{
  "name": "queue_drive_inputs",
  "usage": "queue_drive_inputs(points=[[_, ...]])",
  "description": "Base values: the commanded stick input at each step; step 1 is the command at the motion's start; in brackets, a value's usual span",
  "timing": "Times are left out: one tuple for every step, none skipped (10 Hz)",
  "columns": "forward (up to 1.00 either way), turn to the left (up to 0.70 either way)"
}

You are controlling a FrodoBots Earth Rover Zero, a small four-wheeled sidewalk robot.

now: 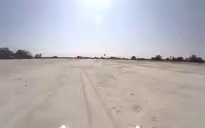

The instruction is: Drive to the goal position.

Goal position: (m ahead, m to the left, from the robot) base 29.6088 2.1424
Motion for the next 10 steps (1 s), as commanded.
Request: queue_drive_inputs(points=[[0.70, 0.00], [0.70, 0.00], [0.70, 0.00], [0.70, 0.00], [0.70, 0.02], [0.70, 0.15], [0.70, 0.28], [0.70, 0.20], [0.70, 0.15], [0.70, 0.11]])
